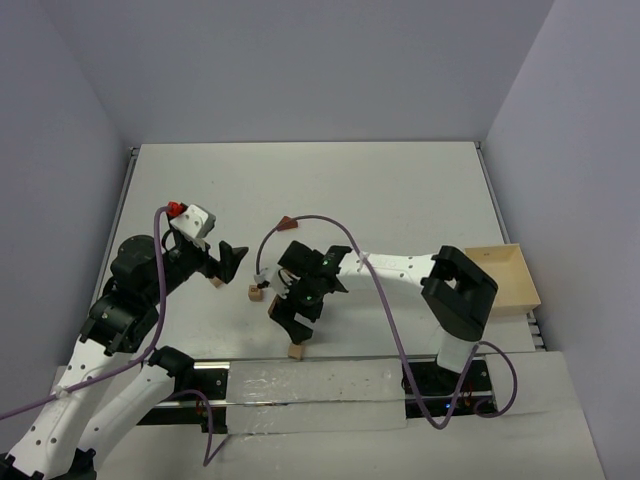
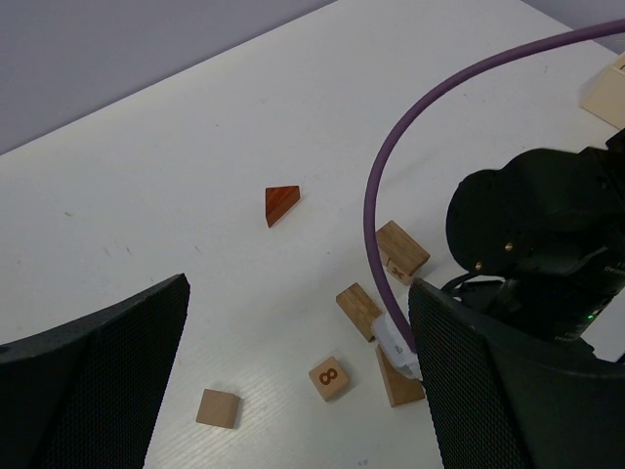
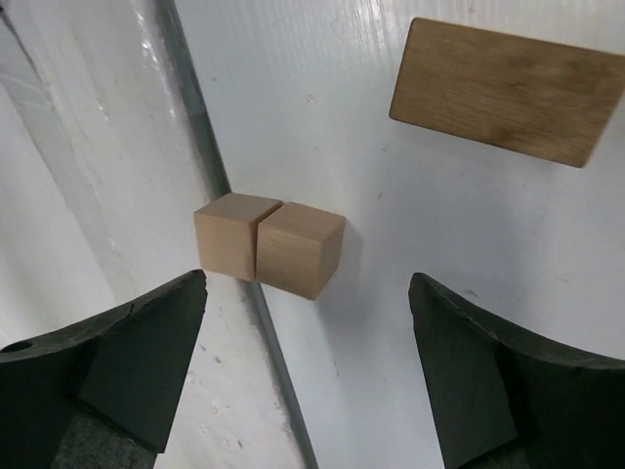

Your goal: Build the wood block tower

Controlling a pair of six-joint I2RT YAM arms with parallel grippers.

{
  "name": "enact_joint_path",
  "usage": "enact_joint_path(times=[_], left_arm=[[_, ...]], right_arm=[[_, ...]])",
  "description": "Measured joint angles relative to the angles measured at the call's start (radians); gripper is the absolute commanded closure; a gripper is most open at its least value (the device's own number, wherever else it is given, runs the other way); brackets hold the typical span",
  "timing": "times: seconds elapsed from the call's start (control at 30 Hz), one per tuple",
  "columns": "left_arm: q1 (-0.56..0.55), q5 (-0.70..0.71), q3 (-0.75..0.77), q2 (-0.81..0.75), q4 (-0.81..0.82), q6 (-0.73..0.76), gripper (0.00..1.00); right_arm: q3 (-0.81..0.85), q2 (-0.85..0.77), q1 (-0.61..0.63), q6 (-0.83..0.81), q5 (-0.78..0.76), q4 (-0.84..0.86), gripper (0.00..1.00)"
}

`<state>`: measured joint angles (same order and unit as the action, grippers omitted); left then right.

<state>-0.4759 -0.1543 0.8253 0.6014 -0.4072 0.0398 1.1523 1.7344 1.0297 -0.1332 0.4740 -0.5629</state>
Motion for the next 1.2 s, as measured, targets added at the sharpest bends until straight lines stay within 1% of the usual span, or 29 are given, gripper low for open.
enact_joint_path(times=[0.1,0.23,0.3,0.43,0.67,0.77,0.93,1.2], left_arm=[[0.000,0.000,0.000,0.000,0.000,-0.002,0.01],[0.003,0.001,0.000,0.003,0.000,-0.006,0.01],[0.006,0.002,0.000,0.007,0.000,-0.009,0.01],[0.011,0.002,0.010,0.019,-0.001,-0.011,0.01],[0.014,0.001,0.025,0.029,-0.001,-0.011,0.01],[0.015,0.001,0.025,0.029,0.000,-0.011,0.01],[0.019,0.001,0.024,0.027,0.000,-0.011,0.01],[0.020,0.000,0.025,0.021,0.000,-0.011,0.01]], right_arm=[[0.011,-0.040,-0.012,0.012,-0.002,-0.002,0.00],[0.008,-0.098,-0.010,0.085,-0.021,0.007,0.00],[-0.005,-0.128,0.008,0.116,-0.042,0.015,0.00],[-0.057,-0.170,0.066,0.156,-0.132,0.050,0.00],[-0.081,-0.170,0.153,0.188,-0.291,0.066,0.00],[-0.081,-0.166,0.177,0.192,-0.335,0.079,0.00],[-0.081,-0.144,0.199,0.192,-0.357,0.092,0.00],[-0.081,-0.094,0.211,0.184,-0.339,0.100,0.00]])
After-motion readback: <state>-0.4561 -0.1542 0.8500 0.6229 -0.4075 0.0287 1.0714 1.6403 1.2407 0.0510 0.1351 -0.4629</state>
